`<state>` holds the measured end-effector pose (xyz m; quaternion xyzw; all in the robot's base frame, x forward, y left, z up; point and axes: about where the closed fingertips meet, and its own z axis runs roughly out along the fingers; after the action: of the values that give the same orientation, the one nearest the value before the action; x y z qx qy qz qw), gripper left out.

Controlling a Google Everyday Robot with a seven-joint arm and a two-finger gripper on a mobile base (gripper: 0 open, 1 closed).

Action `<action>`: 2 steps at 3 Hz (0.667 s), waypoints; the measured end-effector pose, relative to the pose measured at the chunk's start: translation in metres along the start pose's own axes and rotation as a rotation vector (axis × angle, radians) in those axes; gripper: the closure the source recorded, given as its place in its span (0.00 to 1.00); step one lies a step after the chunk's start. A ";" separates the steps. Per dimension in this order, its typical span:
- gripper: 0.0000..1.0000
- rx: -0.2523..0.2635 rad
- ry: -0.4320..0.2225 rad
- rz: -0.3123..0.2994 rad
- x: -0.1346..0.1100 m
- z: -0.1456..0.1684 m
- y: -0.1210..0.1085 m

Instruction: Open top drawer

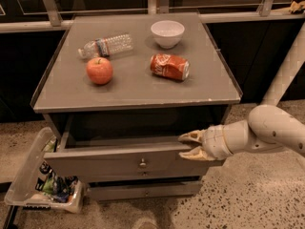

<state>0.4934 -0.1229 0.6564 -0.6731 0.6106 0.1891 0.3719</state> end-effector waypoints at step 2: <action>0.35 0.000 0.000 0.000 0.000 0.000 0.000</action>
Offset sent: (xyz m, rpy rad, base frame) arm 0.0000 0.0000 0.0000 0.0000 0.0000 0.0001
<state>0.4934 -0.1229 0.6564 -0.6732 0.6105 0.1892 0.3719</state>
